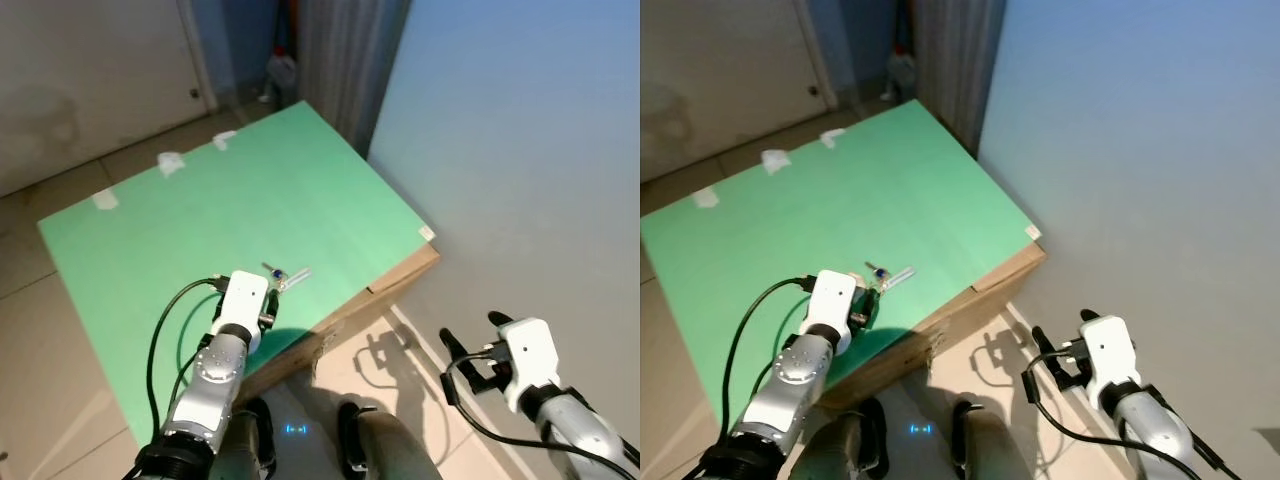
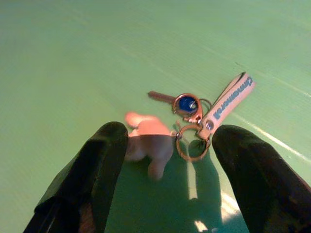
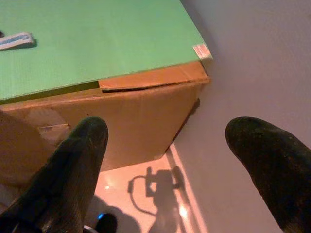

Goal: Hang keys on a hook

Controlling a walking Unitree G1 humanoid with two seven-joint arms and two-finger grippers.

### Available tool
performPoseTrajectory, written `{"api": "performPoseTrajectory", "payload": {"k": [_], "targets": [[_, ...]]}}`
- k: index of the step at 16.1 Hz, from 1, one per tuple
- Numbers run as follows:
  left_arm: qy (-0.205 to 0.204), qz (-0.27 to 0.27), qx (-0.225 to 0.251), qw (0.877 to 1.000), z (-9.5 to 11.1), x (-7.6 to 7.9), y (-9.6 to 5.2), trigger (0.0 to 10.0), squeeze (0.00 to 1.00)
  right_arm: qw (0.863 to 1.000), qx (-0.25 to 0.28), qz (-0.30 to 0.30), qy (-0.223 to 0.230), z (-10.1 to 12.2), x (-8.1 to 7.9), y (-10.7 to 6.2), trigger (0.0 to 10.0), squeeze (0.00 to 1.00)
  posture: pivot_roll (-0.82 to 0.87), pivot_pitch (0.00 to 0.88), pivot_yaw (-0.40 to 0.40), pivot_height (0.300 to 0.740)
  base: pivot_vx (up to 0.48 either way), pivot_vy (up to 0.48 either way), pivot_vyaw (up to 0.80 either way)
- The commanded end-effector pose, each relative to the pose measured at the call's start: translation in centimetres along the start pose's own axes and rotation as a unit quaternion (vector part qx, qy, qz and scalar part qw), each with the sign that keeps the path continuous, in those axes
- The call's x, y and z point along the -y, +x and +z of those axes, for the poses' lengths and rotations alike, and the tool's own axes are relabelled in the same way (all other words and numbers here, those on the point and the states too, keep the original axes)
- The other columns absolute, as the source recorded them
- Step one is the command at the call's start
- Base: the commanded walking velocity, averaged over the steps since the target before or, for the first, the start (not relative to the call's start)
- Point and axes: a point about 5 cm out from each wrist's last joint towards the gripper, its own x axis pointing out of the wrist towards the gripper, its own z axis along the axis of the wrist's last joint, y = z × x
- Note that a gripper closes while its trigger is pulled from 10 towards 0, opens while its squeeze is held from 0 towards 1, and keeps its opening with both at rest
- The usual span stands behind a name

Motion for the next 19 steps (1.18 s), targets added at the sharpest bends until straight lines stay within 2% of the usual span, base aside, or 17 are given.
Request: {"api": "performPoseTrajectory", "payload": {"k": [1, 3, 4, 6, 7, 15, 16, 18, 19], "targets": [[0.011, 0.010, -0.007, 1.000, -0.7, -0.2, 0.0, 10.0, 0.00, 1.000, -0.005, -0.008, 0.006, 0.3, 0.8, -1.1, 10.0, 0.00, -0.34, 0.298, -0.064, 0.740, 0.000, 0.000, 0.00], [0.032, 0.025, -0.006, 0.999, -0.9, -1.0, 0.6, 10.0, 0.00, 1.000, -0.018, -0.004, 0.011, 0.5, 0.8, -2.9, 10.0, 0.00, -0.37, 0.311, -0.073, 0.740, 0.000, 0.000, 0.00], [0.033, 0.030, -0.009, 0.999, -1.0, -1.4, 0.6, 10.0, 0.00, 1.000, -0.025, -0.004, 0.011, 0.4, 0.8, -3.5, 10.0, 0.00, -0.37, 0.314, -0.073, 0.740, 0.000, 0.000, 0.00], [0.031, 0.061, -0.021, 0.997, -1.3, -3.1, 0.9, 10.0, 0.00, 0.998, -0.052, -0.009, 0.016, -0.2, 0.7, -5.3, 10.0, 0.00, -0.38, 0.327, -0.079, 0.740, 0.000, 0.000, 0.00], [0.023, 0.064, -0.023, 0.997, -1.4, -3.4, 1.1, 10.0, 0.00, 0.998, -0.058, -0.010, 0.018, -0.1, 0.6, -5.6, 10.0, 0.00, -0.39, 0.328, -0.079, 0.740, 0.000, 0.000, 0.00], [-0.038, 0.054, -0.061, 0.996, -2.2, -2.8, 1.7, 10.0, 0.00, 0.997, -0.073, -0.013, 0.025, 0.3, 0.6, -5.5, 10.0, 0.00, -0.39, 0.330, -0.074, 0.740, 0.000, 0.000, 0.00], [-0.083, 0.035, -0.104, 0.991, -3.2, -2.1, 1.6, 10.0, 0.00, 0.997, -0.074, -0.014, 0.027, 0.4, 0.5, -5.4, 10.0, 0.00, -0.39, 0.330, -0.075, 0.740, 0.000, 0.000, 0.00], [-0.098, 0.026, -0.129, 0.986, -3.9, -1.8, 1.5, 10.0, 0.00, 0.997, -0.074, -0.014, 0.028, 0.5, 0.4, -5.4, 10.0, 0.00, -0.39, 0.330, -0.076, 0.740, 0.000, 0.000, 0.00], [-0.120, 0.010, -0.154, 0.981, -4.4, -1.3, 1.5, 1.0, 0.00, 0.997, -0.073, -0.014, 0.028, 0.6, 0.4, -5.2, 10.0, 0.00, -0.39, 0.331, -0.075, 0.740, 0.000, 0.000, 0.00]]}}
